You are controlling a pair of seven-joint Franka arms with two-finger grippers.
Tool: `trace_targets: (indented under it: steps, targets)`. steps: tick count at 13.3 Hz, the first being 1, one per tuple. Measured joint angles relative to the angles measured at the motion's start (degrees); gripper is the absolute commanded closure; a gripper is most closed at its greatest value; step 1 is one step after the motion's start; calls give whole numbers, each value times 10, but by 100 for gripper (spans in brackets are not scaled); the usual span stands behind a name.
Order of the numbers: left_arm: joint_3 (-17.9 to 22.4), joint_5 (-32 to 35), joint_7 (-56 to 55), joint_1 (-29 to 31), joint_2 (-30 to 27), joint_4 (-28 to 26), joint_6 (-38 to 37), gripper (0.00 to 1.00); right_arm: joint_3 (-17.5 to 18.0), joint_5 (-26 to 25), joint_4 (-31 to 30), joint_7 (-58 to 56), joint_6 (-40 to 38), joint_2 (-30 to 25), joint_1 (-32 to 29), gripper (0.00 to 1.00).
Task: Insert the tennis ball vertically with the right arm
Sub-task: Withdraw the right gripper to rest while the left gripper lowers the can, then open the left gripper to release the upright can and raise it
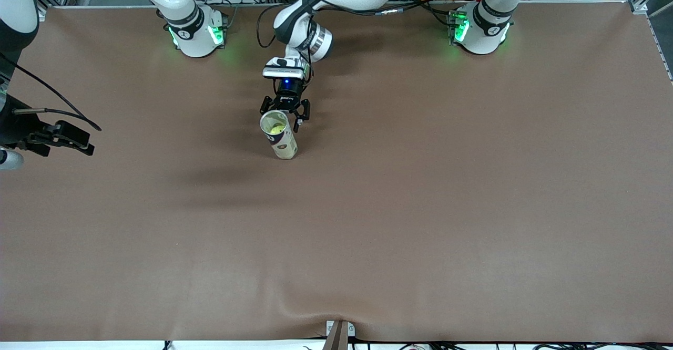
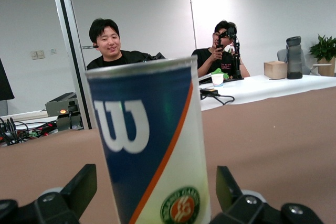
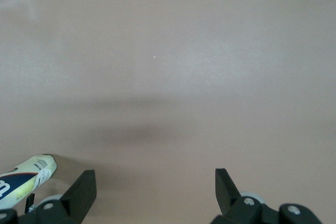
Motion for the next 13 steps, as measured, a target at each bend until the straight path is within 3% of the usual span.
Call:
trace_targets:
  steps: [7,13]
  targets:
    - [-57,-82,12,-8,-5,-9,-37,0,1,7,-1,-4,0,0,-13,0]
    - [-114,-212,111,-8,-64,-2,-52,0,1,12,0,-4,0,0,-14,0]
